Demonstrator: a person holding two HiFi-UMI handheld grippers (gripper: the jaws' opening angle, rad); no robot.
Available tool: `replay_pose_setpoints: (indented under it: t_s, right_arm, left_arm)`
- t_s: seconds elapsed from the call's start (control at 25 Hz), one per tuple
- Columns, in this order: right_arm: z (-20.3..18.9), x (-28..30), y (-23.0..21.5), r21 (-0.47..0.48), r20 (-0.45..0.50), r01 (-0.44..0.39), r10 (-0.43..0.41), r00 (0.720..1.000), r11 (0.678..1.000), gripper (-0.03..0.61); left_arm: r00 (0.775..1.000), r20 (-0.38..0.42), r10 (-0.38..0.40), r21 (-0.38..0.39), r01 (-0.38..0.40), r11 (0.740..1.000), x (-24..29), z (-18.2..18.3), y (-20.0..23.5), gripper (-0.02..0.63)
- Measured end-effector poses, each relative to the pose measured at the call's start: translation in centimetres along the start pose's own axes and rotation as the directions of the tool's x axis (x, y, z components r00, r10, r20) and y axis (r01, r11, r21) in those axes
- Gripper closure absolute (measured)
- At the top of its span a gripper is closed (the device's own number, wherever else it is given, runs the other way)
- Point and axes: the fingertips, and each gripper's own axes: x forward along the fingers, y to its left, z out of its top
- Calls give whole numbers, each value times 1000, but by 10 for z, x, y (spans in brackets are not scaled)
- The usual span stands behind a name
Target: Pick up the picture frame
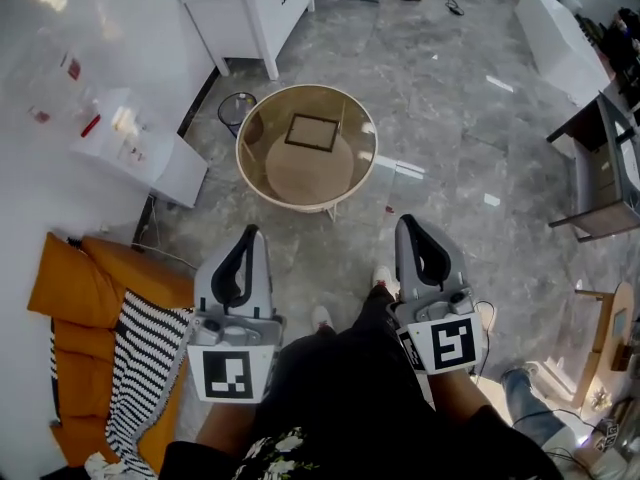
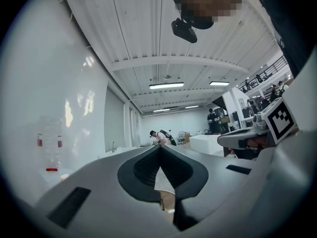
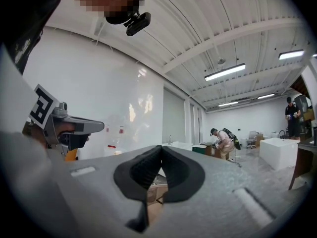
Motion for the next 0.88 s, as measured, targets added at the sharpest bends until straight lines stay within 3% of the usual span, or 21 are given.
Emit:
replay_pose_setpoints:
  t_s: [0.36, 0.88]
  right_arm:
    - [5, 52, -56, -12, 12, -115, 115, 993, 993, 581]
    - [6, 91, -136, -12, 45, -213, 213, 976, 977, 581]
  left_arm:
    - [995, -7, 100, 2, -100, 995, 62, 12, -12, 600]
    - [979, 5, 202, 20, -202, 979, 130, 26, -48, 600]
